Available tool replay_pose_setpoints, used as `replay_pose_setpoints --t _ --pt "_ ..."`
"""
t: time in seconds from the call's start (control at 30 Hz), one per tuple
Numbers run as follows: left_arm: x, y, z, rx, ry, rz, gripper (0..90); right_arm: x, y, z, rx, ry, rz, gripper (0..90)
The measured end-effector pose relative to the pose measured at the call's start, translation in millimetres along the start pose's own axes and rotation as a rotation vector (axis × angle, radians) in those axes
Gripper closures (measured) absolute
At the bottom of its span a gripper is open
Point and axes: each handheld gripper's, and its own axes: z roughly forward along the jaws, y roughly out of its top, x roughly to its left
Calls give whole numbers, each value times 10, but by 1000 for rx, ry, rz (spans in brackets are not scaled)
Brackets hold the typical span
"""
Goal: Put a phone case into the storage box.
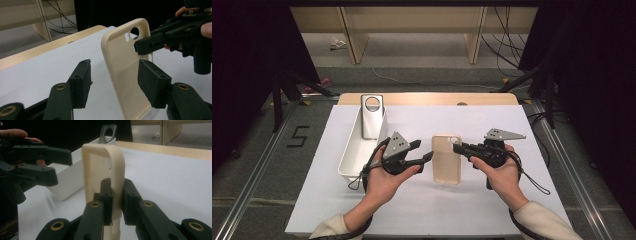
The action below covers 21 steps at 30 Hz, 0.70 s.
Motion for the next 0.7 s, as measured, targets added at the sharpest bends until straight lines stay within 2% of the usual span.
replay_pose_setpoints --t 0.2,0.7 --pt "-2 53 87 -12 -2 -42 513 -9 3 -5 -7 -1 3 812" --pt "-20 86 158 -24 18 -44 618 4 3 16 -10 0 4 812"
